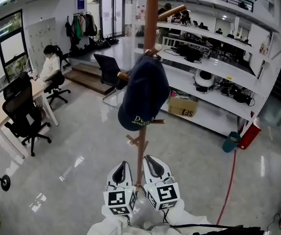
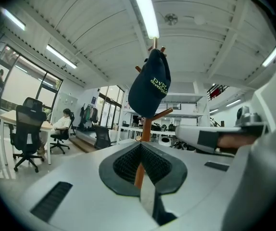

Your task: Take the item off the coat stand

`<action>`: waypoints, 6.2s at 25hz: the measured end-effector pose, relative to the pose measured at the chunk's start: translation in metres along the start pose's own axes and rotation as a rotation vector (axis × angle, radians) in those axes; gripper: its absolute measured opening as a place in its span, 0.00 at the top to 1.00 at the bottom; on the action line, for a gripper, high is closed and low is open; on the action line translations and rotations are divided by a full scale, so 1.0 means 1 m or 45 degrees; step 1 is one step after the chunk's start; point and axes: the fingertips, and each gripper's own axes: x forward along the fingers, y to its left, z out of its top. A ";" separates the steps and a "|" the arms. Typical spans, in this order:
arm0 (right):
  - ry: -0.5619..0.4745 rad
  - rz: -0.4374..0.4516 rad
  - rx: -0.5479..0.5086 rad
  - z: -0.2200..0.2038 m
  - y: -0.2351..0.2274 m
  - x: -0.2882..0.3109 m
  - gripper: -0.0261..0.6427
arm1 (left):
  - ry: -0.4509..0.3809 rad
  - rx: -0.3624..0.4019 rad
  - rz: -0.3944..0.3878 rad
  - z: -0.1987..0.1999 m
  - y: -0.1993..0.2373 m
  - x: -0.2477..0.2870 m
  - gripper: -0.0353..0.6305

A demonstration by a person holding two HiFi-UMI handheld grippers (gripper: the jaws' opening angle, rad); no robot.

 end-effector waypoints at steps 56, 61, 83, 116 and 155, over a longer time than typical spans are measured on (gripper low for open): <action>-0.183 0.167 -0.106 0.165 -0.016 0.099 0.67 | 0.028 -0.016 0.147 -0.004 0.041 0.003 0.97; -0.179 0.180 -0.137 0.167 -0.014 0.097 0.77 | 0.031 -0.009 0.133 -0.004 0.037 0.005 0.97; -0.308 0.204 -0.149 0.186 -0.014 0.083 0.94 | 0.026 -0.001 0.129 -0.005 0.036 0.004 0.97; -0.487 0.216 -0.184 0.228 -0.007 0.022 0.94 | 0.011 0.018 0.085 -0.003 0.001 -0.014 0.96; -0.036 0.285 0.020 0.050 0.009 -0.031 0.94 | -0.035 0.044 0.166 0.011 -0.016 -0.050 0.97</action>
